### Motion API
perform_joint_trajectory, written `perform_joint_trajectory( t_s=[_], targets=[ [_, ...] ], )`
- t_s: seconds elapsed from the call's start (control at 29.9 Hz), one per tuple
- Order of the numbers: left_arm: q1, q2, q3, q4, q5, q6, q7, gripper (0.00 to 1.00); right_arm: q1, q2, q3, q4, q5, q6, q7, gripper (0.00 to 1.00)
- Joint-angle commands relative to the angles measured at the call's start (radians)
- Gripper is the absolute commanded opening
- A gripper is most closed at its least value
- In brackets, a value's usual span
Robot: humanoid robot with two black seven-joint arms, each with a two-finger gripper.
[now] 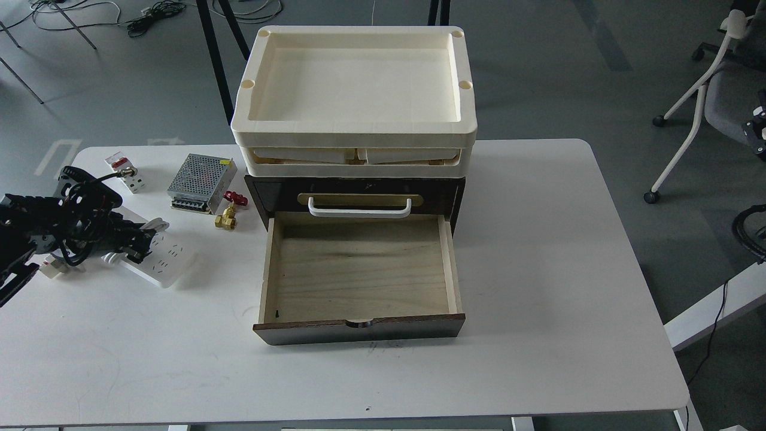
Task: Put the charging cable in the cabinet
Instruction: 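Close the left gripper on the white power strip with cable, then lift the power strip and carry it toward the open drawer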
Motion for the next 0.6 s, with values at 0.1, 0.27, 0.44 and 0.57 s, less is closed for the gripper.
perform_joint_trajectory(
  t_s=[0.1,0.27,0.44,0.57],
  targets=[
    [-0.067,0.024,0.01,-0.031,0.0,0.01,0.0,0.0,-0.012,0.0,0.004,-0.001,0.0,0.0,0.0,0.99],
    [-0.105,0.151,0.006,-0.152,0.0,-0.008,0.0,0.0,-0.014,0.0,0.006,-0.003,0.0,0.0,0.0,0.99],
    [-0.116,0.37,0.004,-0.449,0.0,-0.129,0.0,0.0,-0.012,0.0,-0.003,0.0,0.0,0.0,-0.002,0.99],
    [-0.108,0.609,0.007,-0.786,-0.109,-0.22,0.0,0.0,-0.012,0.0,-0.003,-0.003,0.0,0.0,-0.005,0.99]
  ],
)
